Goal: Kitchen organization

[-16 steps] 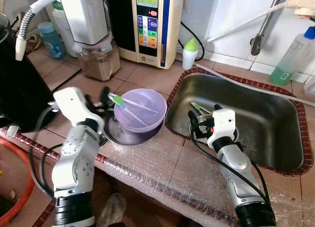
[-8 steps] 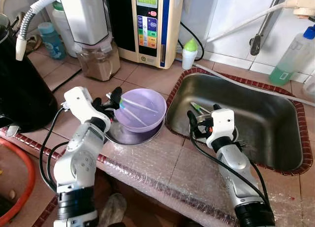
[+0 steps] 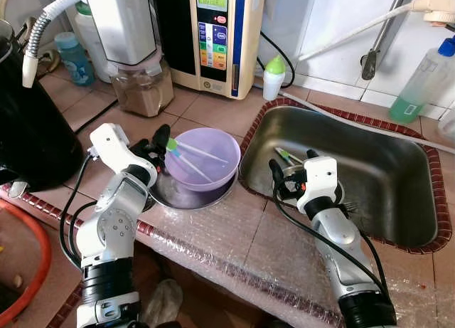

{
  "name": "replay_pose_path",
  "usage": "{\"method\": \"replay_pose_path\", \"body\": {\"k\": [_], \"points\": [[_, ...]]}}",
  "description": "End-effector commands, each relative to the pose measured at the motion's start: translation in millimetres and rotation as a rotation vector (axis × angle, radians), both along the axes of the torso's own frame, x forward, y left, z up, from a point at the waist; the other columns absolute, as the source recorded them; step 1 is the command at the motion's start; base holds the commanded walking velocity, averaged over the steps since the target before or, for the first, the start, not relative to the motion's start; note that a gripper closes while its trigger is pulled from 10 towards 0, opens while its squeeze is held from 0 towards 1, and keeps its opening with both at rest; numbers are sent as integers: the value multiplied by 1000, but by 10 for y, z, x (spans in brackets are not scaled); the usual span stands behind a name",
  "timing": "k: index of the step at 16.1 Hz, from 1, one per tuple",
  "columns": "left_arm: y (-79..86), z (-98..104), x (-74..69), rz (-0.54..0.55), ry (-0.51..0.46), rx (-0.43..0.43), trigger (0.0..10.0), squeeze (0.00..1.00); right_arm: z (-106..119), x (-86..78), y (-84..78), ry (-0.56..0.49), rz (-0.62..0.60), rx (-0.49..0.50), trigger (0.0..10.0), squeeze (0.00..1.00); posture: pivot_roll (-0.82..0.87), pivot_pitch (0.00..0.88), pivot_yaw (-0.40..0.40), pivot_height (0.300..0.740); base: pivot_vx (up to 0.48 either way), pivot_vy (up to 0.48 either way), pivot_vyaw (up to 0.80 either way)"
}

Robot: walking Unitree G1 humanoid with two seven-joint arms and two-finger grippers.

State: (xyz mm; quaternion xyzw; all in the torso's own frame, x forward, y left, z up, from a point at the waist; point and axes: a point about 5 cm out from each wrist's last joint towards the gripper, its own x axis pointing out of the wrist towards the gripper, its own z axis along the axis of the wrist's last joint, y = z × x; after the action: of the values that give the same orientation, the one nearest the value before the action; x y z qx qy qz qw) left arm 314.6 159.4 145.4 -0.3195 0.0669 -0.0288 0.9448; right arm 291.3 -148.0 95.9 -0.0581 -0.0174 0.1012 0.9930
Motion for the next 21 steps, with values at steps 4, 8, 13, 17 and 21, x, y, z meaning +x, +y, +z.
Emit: {"method": "replay_pose_path", "body": {"k": [4,8,13,17,21], "points": [[-13,29,53,-33,-3,-12,0,0,-8,17,-4,7,2,4,10000,0,8,0,22,740,0,0,0],[10,20,57,-34,-2,-15,0,0,-21,16,1,12,5,2,10000,0,10,0,22,740,0,0,0],[30,45,64,-22,-18,-24,0,0,-22,29,8,11,11,0,10000,0,13,0,21,740,0,0,0],[139,185,64,34,-74,-19,0,0,-46,23,13,12,18,-3,10000,0,20,0,17,740,0,0,0],[149,371,93,43,-135,-18,0,0,-12,109,48,1,14,9,10000,0,40,0,12,740,0,0,0]]}}
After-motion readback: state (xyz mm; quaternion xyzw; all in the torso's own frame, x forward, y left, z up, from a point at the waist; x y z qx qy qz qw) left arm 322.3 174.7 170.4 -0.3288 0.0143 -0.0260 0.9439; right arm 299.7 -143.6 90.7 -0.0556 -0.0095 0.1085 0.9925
